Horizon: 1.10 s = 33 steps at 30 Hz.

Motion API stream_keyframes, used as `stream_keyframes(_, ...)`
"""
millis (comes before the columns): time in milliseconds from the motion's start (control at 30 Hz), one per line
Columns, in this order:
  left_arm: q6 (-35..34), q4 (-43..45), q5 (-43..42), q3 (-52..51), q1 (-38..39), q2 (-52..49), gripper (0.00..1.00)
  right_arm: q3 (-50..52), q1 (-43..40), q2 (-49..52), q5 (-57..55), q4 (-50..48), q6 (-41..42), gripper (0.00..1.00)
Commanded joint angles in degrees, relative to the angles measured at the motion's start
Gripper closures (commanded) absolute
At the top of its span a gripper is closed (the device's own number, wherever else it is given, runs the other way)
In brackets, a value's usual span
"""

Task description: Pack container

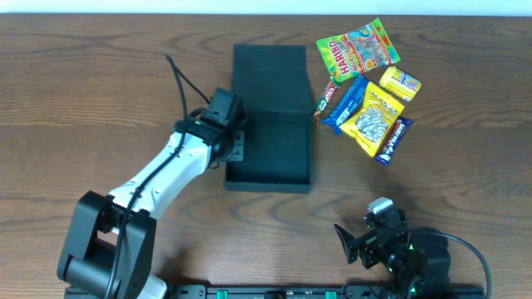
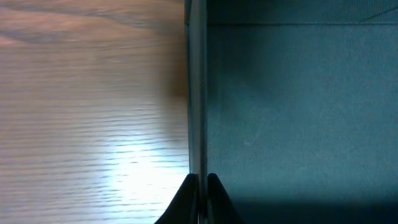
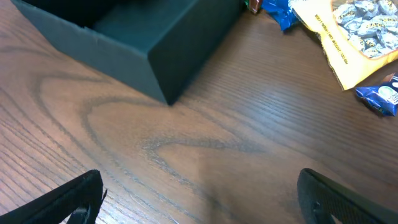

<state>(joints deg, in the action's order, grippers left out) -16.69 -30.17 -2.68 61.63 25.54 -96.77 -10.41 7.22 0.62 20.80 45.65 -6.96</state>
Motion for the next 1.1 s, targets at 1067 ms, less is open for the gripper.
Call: stream_keyframes(1067,-4.02,-0.66,2.34,-0.02,1.75,-0.31,0.94,0.24,0.31,-0.31,0.42,0.09,-0.83,0.01)
